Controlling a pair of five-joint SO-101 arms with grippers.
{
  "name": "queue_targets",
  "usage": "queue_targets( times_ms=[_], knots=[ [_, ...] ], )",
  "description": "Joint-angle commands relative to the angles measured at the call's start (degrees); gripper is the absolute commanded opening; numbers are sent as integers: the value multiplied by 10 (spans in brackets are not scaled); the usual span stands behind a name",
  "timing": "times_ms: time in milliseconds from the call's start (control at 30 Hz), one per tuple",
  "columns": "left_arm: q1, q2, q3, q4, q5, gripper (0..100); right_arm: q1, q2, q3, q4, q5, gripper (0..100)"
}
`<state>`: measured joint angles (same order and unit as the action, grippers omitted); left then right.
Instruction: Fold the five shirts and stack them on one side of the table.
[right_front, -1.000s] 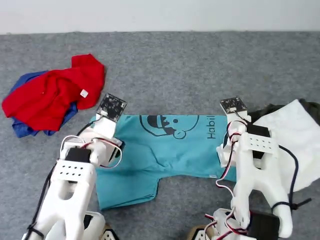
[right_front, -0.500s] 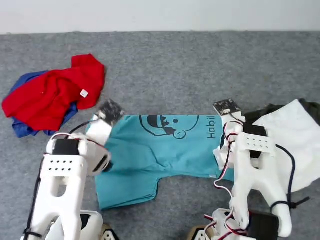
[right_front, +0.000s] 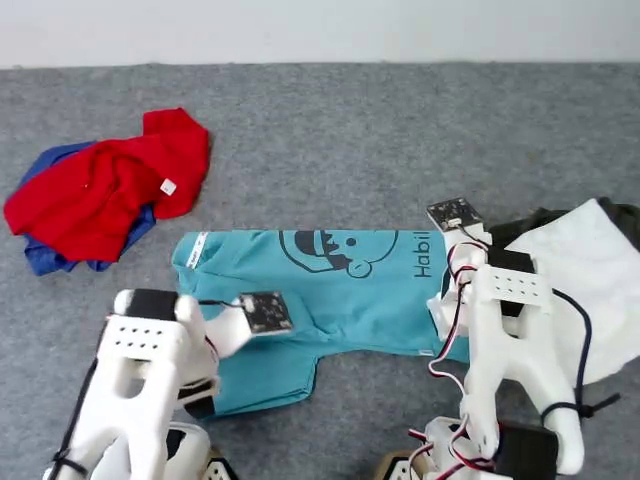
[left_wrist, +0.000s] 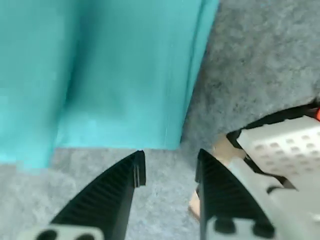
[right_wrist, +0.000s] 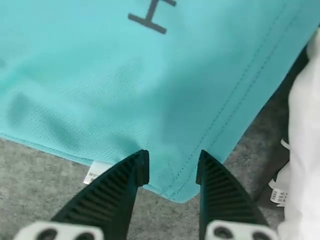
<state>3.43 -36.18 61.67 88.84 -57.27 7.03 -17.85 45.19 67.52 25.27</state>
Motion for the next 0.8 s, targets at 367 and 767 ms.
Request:
queue_targets(
  times_ms=[367,767],
  knots=[
    [13,-1,85,-141,49,163,-3,-7,-18,4,7,165],
    [17,-2,76,-145,50,163,-2,-7,-18,3,7,165]
  ],
)
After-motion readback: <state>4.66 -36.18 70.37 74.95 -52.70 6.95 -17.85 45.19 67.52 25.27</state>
